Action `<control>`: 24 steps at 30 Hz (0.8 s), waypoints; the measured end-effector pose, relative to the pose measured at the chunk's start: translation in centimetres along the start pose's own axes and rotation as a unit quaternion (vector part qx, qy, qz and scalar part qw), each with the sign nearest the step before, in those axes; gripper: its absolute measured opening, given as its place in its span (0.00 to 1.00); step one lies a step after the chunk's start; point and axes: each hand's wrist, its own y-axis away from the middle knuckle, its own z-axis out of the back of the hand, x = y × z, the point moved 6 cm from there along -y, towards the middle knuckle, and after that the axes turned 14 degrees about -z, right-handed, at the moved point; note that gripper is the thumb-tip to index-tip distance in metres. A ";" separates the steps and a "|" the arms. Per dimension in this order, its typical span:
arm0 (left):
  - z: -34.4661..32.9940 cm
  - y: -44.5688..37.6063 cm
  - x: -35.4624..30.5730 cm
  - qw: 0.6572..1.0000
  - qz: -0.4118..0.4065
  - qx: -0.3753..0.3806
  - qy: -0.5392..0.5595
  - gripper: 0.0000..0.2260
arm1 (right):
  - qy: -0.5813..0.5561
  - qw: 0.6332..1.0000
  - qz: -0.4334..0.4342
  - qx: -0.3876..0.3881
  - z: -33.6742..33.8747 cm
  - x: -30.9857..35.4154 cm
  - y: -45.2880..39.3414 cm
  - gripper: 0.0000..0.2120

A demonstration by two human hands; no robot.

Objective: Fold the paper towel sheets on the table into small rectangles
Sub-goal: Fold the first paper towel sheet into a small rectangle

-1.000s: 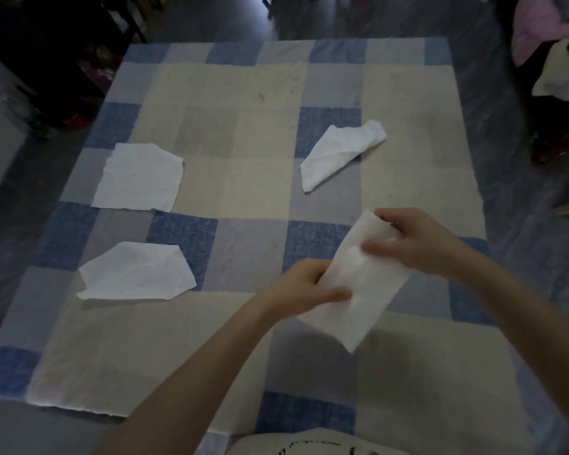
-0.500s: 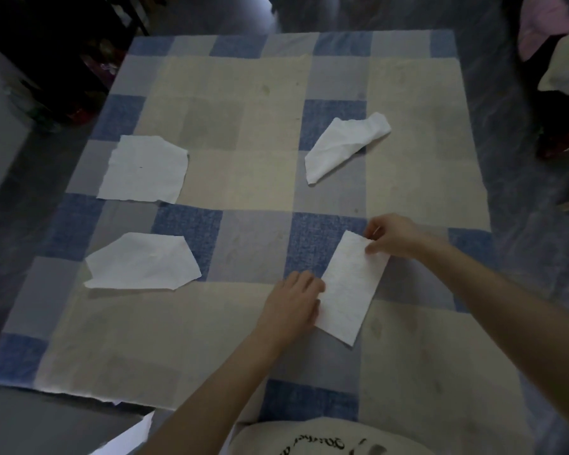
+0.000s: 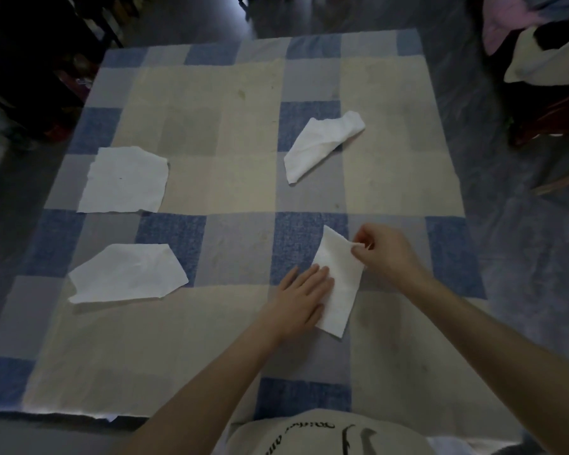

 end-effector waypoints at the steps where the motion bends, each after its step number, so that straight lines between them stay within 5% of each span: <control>1: 0.0 0.5 0.2 1.000 0.024 -0.005 0.012 0.24 | -0.007 1.000 0.015 -0.011 -0.1 0.0 1.0 0.04; 5: 0.3 1.2 0.7 0.997 0.056 -0.012 0.045 0.26 | -0.010 0.996 0.076 -0.043 -1.6 -0.5 5.1 0.02; 8: 1.2 0.6 1.8 0.981 0.121 -0.101 0.112 0.20 | 0.000 0.991 0.101 -0.083 -3.3 -1.4 7.3 0.04; 10: 1.7 0.8 3.4 0.916 0.243 -0.169 0.270 0.13 | -0.003 0.990 0.104 -0.099 -4.6 -2.0 8.5 0.05; 12: 1.2 1.1 4.3 0.807 0.355 -0.162 0.444 0.15 | -0.013 0.990 0.095 -0.106 -5.6 -2.6 9.4 0.05; 14: 1.0 1.3 4.5 0.764 0.391 -0.132 0.496 0.18 | -0.015 0.990 0.085 -0.114 -6.4 -3.0 9.9 0.04; 18: 1.0 1.8 5.1 0.809 0.366 -0.106 0.447 0.06 | -0.018 0.988 0.063 -0.141 -7.2 -4.2 11.2 0.04; 24: 1.2 2.3 4.2 0.854 0.300 -0.081 0.418 0.06 | -0.001 0.981 0.052 -0.188 -8.3 -5.2 13.4 0.05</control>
